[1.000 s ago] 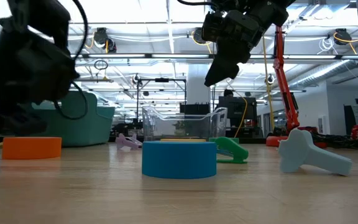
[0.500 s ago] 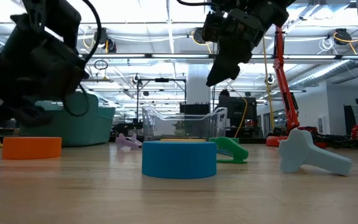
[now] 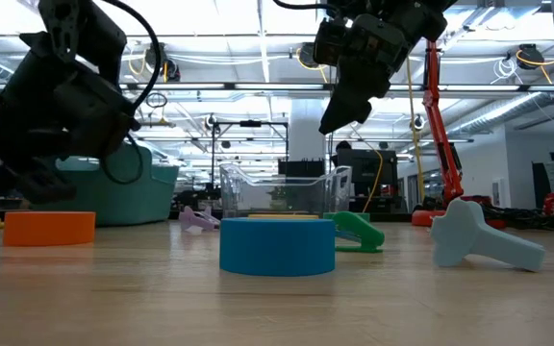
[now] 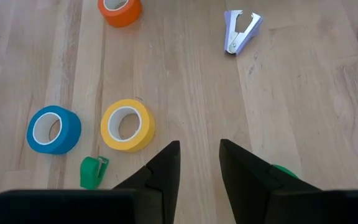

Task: Pick and place Stapler, Stapler remover, tape
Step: Put the small yellow stapler into the green bin

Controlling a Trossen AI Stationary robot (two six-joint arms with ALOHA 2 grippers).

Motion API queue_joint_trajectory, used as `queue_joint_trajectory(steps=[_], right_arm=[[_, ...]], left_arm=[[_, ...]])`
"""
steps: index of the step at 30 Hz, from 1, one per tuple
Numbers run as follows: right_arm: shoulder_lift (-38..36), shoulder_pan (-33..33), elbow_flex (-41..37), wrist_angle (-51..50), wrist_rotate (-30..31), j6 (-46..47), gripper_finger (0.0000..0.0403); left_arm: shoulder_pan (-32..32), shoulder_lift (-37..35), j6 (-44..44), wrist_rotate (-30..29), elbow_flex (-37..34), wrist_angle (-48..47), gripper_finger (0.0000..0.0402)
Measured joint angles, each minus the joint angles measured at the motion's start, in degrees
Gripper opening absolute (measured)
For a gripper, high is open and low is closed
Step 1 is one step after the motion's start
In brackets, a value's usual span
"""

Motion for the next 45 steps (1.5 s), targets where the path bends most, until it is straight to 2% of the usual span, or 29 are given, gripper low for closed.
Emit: queue_joint_trajectory(steps=[10, 25, 38, 41, 45], right_arm=[[0.01, 0.00, 0.00, 0.15, 0.08, -0.01, 0.0105], [0.01, 0.00, 0.00, 1.38, 0.12, -0.02, 0.0105], [0.01, 0.00, 0.00, 1.31, 0.18, -0.25, 0.0105], [0.02, 0.00, 0.00, 1.31, 0.18, -0.26, 0.0105], [0.01, 0.00, 0.00, 1.31, 0.18, -0.27, 0.0104]], left_arm=[[5.81, 0.00, 5.25, 4.27, 0.31, 1.13, 0.0113], [16.72, 0.00, 5.29, 4.17, 0.31, 1.74, 0.0113], [10.90, -4.29, -1.49, -3.89, 5.81, -3.25, 0.0113], [11.00, -4.26, -0.93, -2.97, 5.79, -3.56, 0.0113], [9.88, -4.32, -0.02, 1.09, 5.79, -3.62, 0.0113]])
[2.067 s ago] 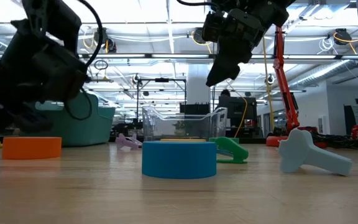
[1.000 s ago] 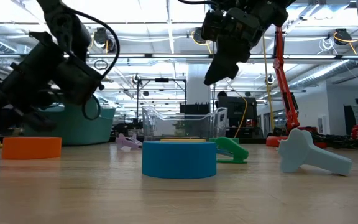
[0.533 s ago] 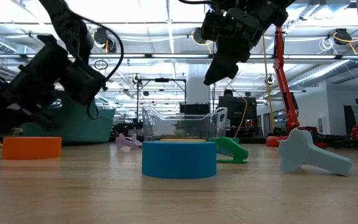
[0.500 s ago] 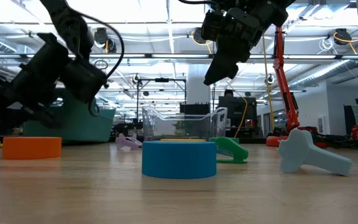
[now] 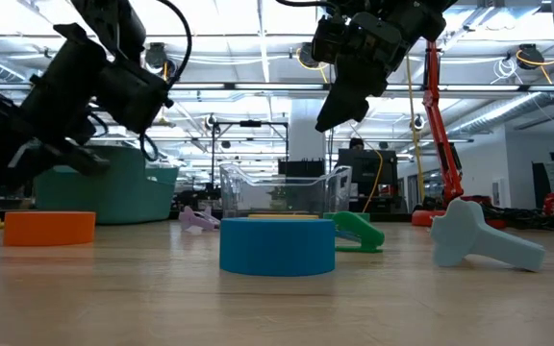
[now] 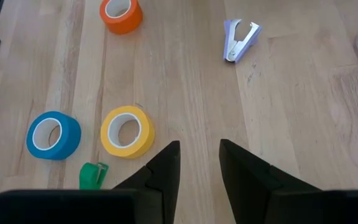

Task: Pick and place Stapler, Stapler remover, tape
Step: Put the small yellow stapler into the green bin

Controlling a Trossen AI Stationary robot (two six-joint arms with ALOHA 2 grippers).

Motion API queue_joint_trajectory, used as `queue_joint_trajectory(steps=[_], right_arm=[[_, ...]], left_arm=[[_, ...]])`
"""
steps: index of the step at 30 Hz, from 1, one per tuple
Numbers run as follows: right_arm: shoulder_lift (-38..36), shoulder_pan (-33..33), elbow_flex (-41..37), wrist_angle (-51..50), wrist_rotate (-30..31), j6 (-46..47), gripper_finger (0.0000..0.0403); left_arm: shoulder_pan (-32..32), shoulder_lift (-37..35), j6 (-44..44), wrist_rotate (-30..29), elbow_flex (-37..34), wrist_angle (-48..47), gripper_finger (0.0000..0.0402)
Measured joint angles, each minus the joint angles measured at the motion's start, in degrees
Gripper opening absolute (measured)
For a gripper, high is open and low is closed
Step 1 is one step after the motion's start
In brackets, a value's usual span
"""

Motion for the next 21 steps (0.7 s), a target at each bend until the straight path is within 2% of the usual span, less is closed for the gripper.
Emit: queue_joint_trajectory(steps=[4, 11, 15, 18, 21], right_arm=[[-0.01, -0.01, 0.00, 0.02, 0.00, 0.10, 0.0105], [0.01, -0.01, 0.00, 0.00, -0.04, 0.46, 0.0105], [-0.01, 0.00, 0.00, 0.00, -0.02, 0.63, 0.0105], [0.01, 0.00, 0.00, 0.01, -0.04, 0.61, 0.0105], [0.00, 0.00, 0.00, 0.17, -0.04, 0.50, 0.0105]], left_arm=[[-1.76, 0.00, -2.80, 0.72, 0.00, 1.55, 0.0113], [-5.39, 0.00, -3.77, 0.76, 0.00, 14.78, 0.0113], [-10.28, 0.00, -10.94, -4.66, -0.29, 12.28, 0.0113], [-11.31, 0.02, -19.04, -7.11, -1.32, 7.14, 0.0113], [-11.13, 0.02, -24.44, -8.00, -2.70, 9.67, 0.0113]])
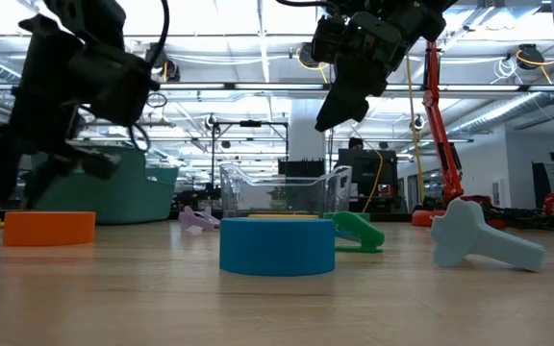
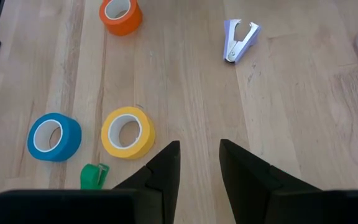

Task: Pick and place Stapler, Stapler remover, tape
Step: Put the small yellow stapler into the green bin

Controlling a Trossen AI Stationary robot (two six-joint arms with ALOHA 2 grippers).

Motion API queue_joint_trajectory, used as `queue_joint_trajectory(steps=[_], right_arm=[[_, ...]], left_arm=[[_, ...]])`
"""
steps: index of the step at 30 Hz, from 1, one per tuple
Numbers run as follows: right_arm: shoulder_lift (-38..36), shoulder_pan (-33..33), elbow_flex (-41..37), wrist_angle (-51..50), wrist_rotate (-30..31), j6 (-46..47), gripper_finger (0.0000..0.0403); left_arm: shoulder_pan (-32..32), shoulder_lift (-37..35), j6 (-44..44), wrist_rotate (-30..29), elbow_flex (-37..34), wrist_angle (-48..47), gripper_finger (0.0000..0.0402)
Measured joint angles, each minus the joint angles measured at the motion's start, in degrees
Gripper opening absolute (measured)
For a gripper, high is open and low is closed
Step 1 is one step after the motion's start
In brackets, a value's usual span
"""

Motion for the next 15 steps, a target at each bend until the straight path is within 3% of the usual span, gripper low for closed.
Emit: queue_joint_trajectory(steps=[5, 15], right_arm=[[-0.01, -0.01, 0.00, 0.01, -0.06, 0.01, 0.0105], [0.00, 0.00, 0.00, -0.22, -0.13, 1.25, 0.0105]], left_arm=[[-0.18, 0.72, -0.88, -0.52, -1.89, 7.92, 0.0113], [-6.81, 0.45, -16.83, -4.52, -3.95, 4.66, 0.0113]])
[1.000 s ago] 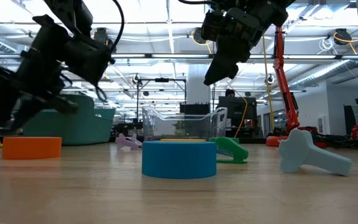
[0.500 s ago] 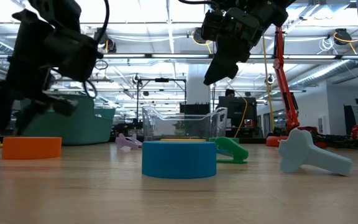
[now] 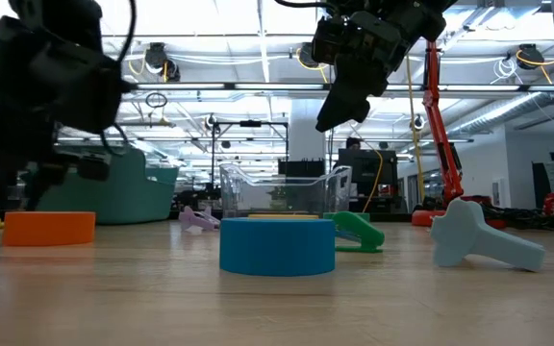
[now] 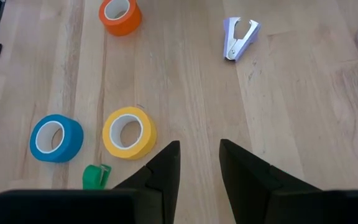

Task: Pick and place Stapler, Stapler remover, tape
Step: Put the small yellow stapler into the green bin

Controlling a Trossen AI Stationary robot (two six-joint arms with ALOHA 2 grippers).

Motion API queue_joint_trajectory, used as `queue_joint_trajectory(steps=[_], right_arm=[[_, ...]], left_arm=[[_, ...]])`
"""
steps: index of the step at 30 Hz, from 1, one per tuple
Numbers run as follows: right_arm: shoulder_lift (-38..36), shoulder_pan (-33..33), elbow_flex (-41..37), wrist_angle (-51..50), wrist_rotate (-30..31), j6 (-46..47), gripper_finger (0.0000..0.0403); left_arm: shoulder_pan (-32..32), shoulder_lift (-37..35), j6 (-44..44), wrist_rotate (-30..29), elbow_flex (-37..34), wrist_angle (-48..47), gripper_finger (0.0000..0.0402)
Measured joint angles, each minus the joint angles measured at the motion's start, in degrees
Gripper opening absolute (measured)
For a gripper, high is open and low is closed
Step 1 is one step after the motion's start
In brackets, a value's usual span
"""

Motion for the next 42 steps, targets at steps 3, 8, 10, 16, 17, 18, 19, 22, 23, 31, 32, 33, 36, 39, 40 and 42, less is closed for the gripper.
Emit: queue_joint_trajectory(steps=[3, 8, 10, 16, 17, 18, 19, 22, 23, 31, 32, 33, 36, 39, 40, 42], right_arm=[[0.01, 0.00, 0.00, -0.02, -0.02, 0.17, 0.0105], [0.01, 0.00, 0.00, -0.02, -0.02, 0.12, 0.0105], [-0.01, -0.02, 0.00, -0.02, -0.02, 0.08, 0.0105], [-0.01, 0.00, 0.00, -0.27, -0.03, -0.25, 0.0105], [-0.01, -0.02, 0.00, -0.33, -0.02, -0.25, 0.0105], [-0.01, 0.00, 0.00, -0.35, -0.02, -0.25, 0.0104], [-0.01, 0.00, 0.00, -0.35, -0.03, -0.26, 0.0105], [0.01, 0.00, 0.00, -0.33, -0.04, -0.44, 0.0105], [0.01, 0.00, 0.00, -0.33, -0.04, -0.45, 0.0105], [0.00, -0.01, 0.00, -0.42, -0.05, -0.47, 0.0105], [0.00, -0.01, 0.00, -0.42, -0.07, -0.47, 0.0105], [0.00, -0.02, 0.00, -0.42, -0.07, -0.47, 0.0105], [-0.01, 0.00, 0.00, -0.43, -0.07, -0.48, 0.0105], [-0.01, 0.00, 0.00, -0.44, -0.07, -0.47, 0.0105], [-0.01, -0.02, 0.00, -0.44, -0.07, -0.47, 0.0105], [0.01, 0.00, 0.00, -0.44, -0.07, -0.47, 0.0105]], left_arm=[[-2.40, -0.29, -2.75, 2.21, 0.00, -1.21, 0.0113], [-3.55, -0.69, -3.02, 3.09, 0.00, -1.55, 0.0113], [-3.56, -0.86, -3.04, 3.13, 0.20, -2.03, 0.0113], [-3.87, -3.01, -3.13, 2.56, 1.39, -9.83, 0.0113], [-3.69, -3.31, -3.15, 2.62, 1.39, -11.03, 0.0113], [-3.56, -3.63, -3.14, 2.63, 1.26, -11.35, 0.0113], [-3.34, -3.96, -3.13, 2.63, 1.09, -11.08, 0.0113], [-2.97, -4.15, -2.95, 3.44, 0.37, -10.94, 0.0113], [-2.76, -4.12, -2.95, 3.89, -0.14, -10.24, 0.0113], [-2.38, -4.10, -3.88, 6.74, -2.73, -6.52, 0.0113], [-2.36, -4.10, -3.99, 6.69, -2.73, -6.62, 0.0113], [-2.33, -4.10, -4.01, 6.64, -2.73, -6.61, 0.0113], [-2.33, -3.87, -4.44, 6.26, -2.71, -6.75, 0.0113], [-2.14, -2.31, -4.44, 6.31, -3.04, -6.71, 0.0113], [-1.97, -1.65, -4.34, 6.51, -3.08, -6.63, 0.0113], [-1.58, 0.06, -3.84, 6.79, -3.10, -6.48, 0.0113]])
